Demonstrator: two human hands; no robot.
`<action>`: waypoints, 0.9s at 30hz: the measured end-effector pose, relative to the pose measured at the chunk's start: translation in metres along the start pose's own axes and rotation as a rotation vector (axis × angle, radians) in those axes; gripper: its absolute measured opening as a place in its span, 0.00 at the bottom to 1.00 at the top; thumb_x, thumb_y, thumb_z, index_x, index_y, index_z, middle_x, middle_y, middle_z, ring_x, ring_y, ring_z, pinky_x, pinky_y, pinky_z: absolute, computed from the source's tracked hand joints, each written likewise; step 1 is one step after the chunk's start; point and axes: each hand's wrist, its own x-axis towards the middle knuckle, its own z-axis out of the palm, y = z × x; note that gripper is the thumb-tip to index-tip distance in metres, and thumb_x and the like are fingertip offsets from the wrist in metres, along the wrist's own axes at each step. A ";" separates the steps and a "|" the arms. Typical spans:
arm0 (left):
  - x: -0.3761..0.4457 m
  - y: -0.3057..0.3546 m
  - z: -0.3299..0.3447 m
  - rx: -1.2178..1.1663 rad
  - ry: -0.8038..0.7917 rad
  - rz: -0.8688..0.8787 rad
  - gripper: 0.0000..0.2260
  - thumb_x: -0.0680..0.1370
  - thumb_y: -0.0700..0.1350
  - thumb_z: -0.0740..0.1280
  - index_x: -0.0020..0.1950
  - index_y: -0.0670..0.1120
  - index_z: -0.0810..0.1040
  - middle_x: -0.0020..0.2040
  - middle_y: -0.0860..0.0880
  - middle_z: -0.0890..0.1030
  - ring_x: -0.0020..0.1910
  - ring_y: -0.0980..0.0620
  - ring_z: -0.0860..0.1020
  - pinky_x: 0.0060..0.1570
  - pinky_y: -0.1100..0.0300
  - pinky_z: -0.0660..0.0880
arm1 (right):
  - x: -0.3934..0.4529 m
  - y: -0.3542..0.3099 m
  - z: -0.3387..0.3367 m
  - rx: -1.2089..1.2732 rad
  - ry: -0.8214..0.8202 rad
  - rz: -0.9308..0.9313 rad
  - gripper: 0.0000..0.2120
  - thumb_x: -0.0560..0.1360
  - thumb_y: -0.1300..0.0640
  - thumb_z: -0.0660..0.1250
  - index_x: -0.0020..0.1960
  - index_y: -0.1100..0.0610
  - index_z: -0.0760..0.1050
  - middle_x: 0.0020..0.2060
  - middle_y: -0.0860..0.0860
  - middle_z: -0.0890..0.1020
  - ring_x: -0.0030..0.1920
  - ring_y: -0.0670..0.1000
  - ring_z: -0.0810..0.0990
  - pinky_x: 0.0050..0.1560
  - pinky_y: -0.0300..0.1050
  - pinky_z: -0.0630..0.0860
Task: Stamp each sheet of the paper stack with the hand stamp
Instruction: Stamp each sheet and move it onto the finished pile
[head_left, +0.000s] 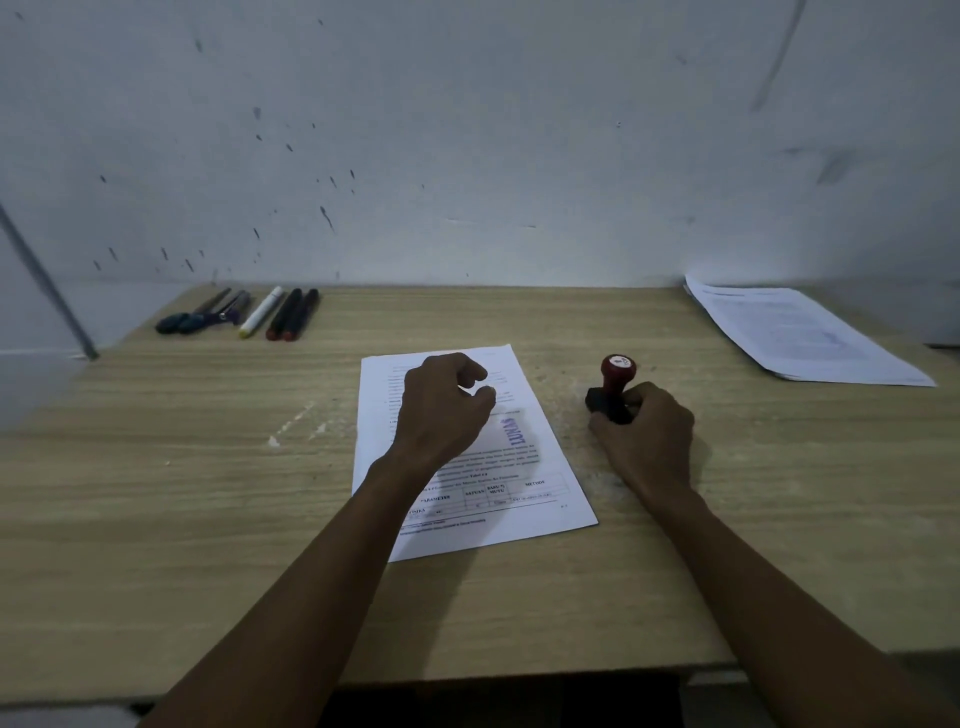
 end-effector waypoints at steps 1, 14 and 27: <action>0.000 -0.002 -0.003 -0.005 -0.001 -0.011 0.08 0.72 0.43 0.71 0.50 0.45 0.82 0.47 0.49 0.82 0.43 0.50 0.81 0.50 0.50 0.79 | 0.000 0.000 0.000 0.003 -0.011 0.004 0.15 0.67 0.51 0.75 0.47 0.60 0.79 0.42 0.56 0.83 0.46 0.58 0.81 0.46 0.52 0.76; -0.016 -0.044 -0.059 0.558 -0.067 -0.503 0.23 0.73 0.56 0.68 0.61 0.43 0.71 0.65 0.39 0.67 0.66 0.38 0.66 0.59 0.46 0.68 | -0.055 -0.040 -0.008 -0.286 -0.286 -0.108 0.21 0.72 0.36 0.66 0.42 0.55 0.77 0.45 0.51 0.78 0.47 0.54 0.79 0.46 0.51 0.78; -0.015 -0.041 -0.053 0.318 -0.015 -0.570 0.24 0.70 0.49 0.73 0.62 0.43 0.70 0.66 0.40 0.65 0.67 0.39 0.65 0.62 0.45 0.67 | -0.057 -0.061 -0.007 -0.054 -0.311 0.137 0.07 0.70 0.55 0.74 0.46 0.49 0.79 0.46 0.47 0.82 0.48 0.53 0.82 0.49 0.50 0.79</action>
